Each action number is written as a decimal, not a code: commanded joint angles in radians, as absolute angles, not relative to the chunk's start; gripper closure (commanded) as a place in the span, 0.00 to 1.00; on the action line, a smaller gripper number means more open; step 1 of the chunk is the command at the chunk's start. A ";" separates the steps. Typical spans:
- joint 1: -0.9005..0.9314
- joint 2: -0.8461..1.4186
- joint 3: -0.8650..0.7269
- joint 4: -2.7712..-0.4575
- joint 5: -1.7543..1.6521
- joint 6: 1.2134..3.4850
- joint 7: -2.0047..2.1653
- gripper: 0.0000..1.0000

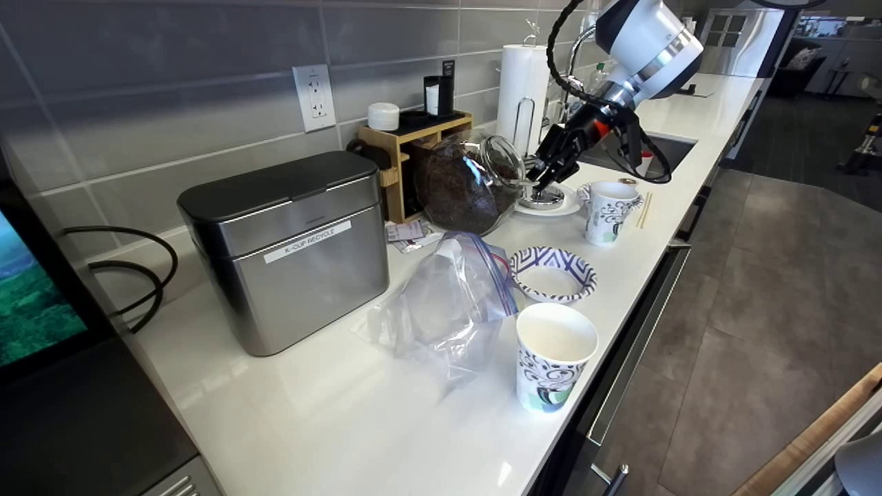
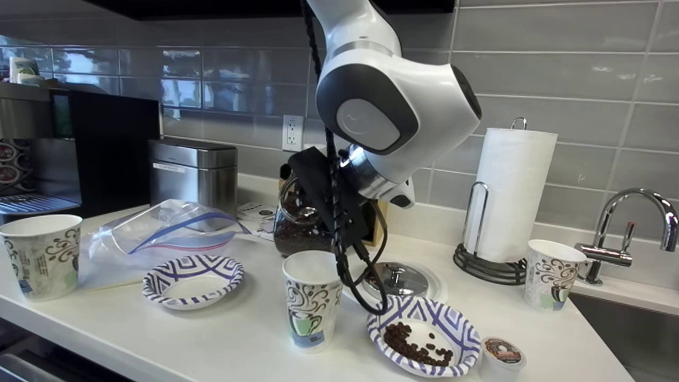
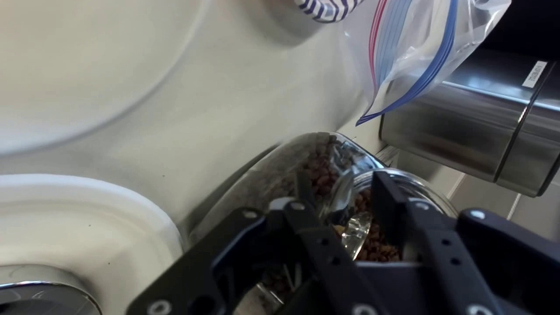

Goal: Use the silver ladle to put some of the coffee beans into the paper cup on the right

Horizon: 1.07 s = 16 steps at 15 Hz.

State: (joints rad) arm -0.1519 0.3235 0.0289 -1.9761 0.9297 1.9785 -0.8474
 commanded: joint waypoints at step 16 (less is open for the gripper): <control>-0.148 0.313 0.000 -1.950 0.958 1.904 -0.848 0.99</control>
